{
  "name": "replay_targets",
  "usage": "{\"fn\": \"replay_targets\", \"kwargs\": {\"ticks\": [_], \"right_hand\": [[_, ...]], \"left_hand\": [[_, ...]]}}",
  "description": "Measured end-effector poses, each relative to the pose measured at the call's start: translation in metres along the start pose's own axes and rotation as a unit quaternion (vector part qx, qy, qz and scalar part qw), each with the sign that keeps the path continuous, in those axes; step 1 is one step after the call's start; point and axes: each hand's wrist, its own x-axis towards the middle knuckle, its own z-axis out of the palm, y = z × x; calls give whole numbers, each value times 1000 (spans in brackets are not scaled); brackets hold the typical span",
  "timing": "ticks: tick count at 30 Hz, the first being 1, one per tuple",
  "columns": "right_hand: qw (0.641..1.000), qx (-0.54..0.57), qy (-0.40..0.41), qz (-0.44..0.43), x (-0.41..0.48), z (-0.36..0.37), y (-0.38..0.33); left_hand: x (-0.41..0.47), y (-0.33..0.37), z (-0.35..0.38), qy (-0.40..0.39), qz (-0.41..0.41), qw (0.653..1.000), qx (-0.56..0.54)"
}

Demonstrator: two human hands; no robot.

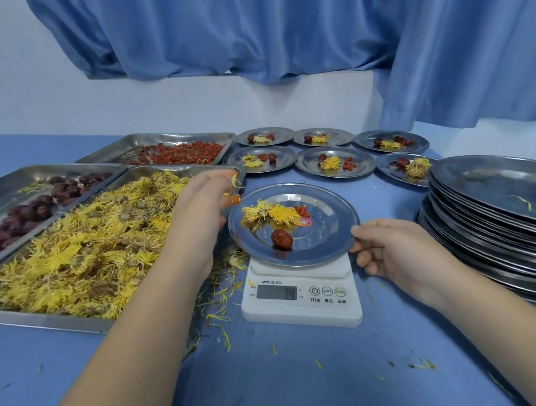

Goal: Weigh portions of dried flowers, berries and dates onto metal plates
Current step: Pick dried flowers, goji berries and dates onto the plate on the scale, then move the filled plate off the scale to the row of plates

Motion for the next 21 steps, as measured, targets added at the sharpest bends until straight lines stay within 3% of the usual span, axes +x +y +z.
{"fn": "replay_targets", "kwargs": {"ticks": [15, 21], "right_hand": [[993, 117, -16, 0, 0, -8, -33], [992, 127, 9, 4, 23, 2, -54]], "left_hand": [[2, 17, -10, -65, 13, 982, -176], [33, 41, -21, -88, 5, 993, -79]]}}
